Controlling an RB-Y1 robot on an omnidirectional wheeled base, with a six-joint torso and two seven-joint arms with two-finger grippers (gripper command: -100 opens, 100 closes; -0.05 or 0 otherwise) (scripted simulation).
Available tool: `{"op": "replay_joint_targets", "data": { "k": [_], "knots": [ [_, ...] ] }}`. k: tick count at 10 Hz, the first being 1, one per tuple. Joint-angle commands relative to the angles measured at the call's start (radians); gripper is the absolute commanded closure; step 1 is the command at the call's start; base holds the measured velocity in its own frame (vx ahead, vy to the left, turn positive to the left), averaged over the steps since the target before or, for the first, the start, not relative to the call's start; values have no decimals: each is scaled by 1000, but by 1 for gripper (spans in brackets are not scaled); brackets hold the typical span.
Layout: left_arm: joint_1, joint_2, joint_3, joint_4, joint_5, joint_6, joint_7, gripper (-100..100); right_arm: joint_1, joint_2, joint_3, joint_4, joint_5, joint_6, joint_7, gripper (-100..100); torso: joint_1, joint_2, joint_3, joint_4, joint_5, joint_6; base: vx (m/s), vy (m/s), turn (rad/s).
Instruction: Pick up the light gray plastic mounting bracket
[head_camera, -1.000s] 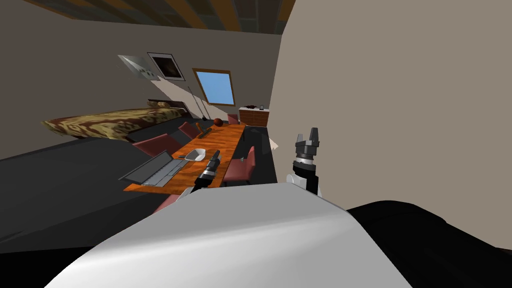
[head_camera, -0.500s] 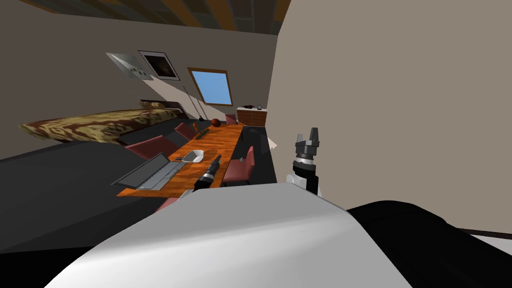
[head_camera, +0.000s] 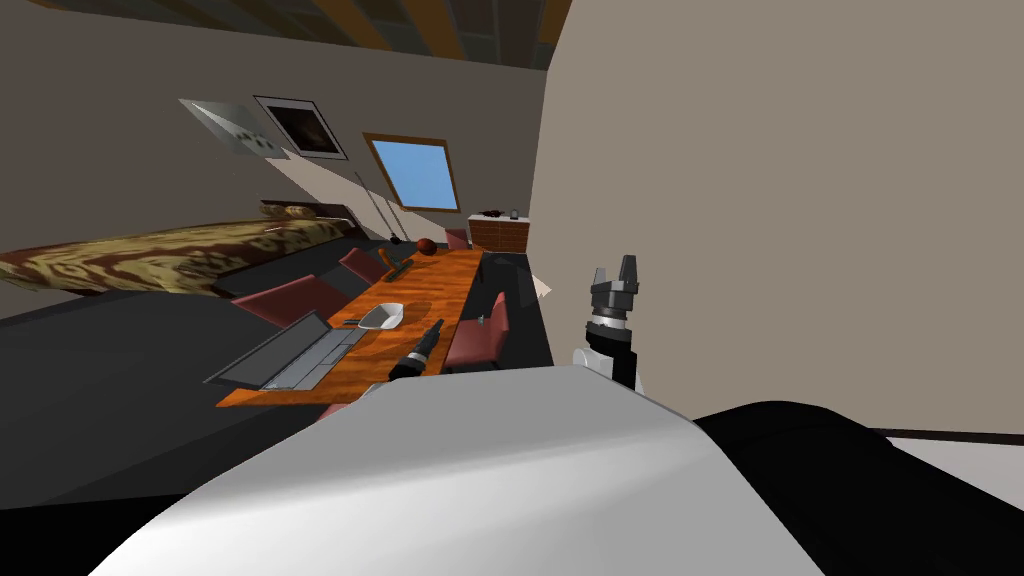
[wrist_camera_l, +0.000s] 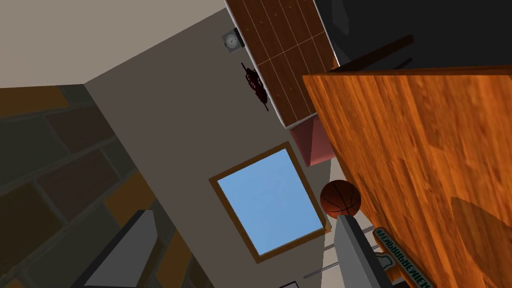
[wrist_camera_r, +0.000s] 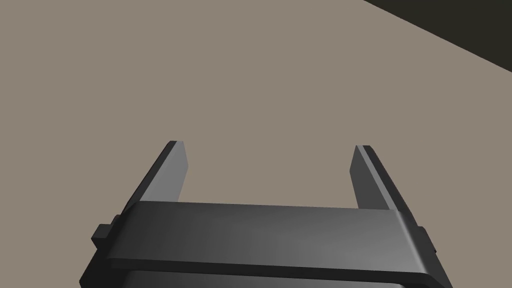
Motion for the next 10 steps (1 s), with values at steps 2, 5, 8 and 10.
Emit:
{"op": "replay_joint_targets", "data": {
  "k": [2, 5, 8, 10],
  "knots": [
    [-10, 15, -7, 71, -14, 12, -7, -100, 0, 0, 0, 0, 0, 0, 0, 0, 0, 0, 0, 0, 0, 0, 4, 27, -95],
    [-26, 41, -17, 166, -39, 41, -17, -100, 0, 0, 0, 0, 0, 0, 0, 0, 0, 0, 0, 0, 0, 0, 2, 28, -130],
    [-43, 61, -26, 261, -62, 67, -26, -100, 0, 0, 0, 0, 0, 0, 0, 0, 1, -1, 0, 0, 0, 0, 9, 40, -137],
    [-51, 69, -30, 319, -73, 79, -30, -100, 0, 0, 0, 0, 0, 0, 0, 0, 0, -1, 0, 0, 0, 0, 5, 34, -90]
  ]
}}
